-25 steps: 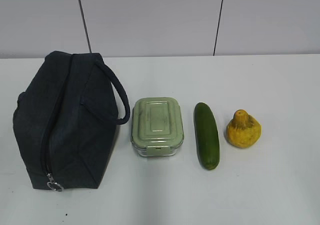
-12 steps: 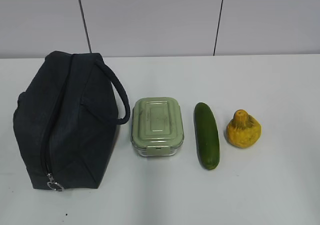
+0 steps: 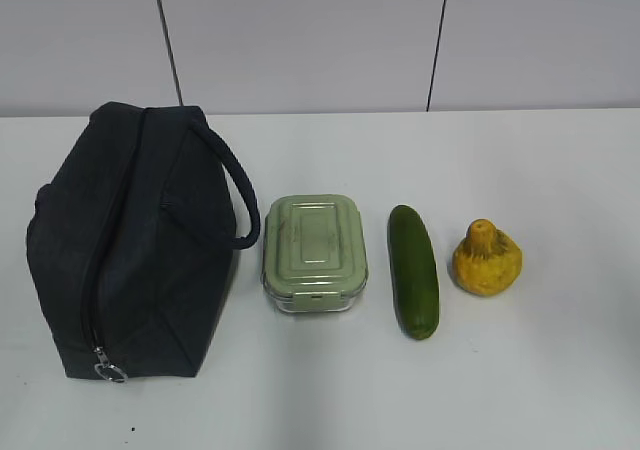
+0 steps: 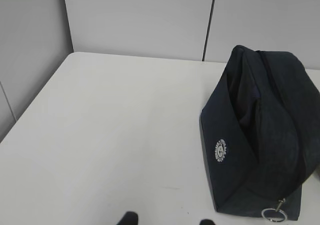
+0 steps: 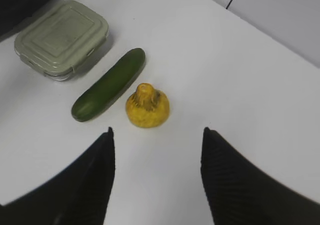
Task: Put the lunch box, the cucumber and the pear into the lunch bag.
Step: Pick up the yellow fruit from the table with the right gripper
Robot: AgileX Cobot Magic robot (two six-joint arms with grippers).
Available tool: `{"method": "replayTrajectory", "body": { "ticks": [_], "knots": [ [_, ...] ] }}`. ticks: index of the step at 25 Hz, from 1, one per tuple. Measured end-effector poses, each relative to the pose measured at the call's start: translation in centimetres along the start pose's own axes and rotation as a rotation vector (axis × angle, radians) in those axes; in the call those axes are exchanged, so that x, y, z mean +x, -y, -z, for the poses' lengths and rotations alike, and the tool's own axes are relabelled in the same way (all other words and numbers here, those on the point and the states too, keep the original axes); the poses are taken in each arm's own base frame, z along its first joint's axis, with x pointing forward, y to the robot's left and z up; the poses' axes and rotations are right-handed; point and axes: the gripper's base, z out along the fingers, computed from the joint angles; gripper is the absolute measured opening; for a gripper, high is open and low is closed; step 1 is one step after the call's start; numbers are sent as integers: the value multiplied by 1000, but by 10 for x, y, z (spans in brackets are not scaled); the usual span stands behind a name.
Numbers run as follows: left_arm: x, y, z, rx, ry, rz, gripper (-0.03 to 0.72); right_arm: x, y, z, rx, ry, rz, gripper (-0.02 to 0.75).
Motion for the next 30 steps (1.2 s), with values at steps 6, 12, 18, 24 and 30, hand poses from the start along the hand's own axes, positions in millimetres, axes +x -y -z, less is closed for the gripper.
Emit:
{"method": "replayTrajectory", "body": {
  "ticks": [6,12,18,24,30],
  "knots": [
    [0,0,0,0,0,0,238,-9,18,-57,-28,-35,49,436],
    [0,0,0,0,0,0,238,-12,27,-116,-99,-16,-42,435],
    [0,0,0,0,0,0,238,2,24,-179,-232,-53,-121,436],
    [0,0,0,0,0,0,238,17,25,-227,-288,-126,-129,437],
    [0,0,0,0,0,0,238,19,32,-256,-291,-152,-124,455]
  ]
}}
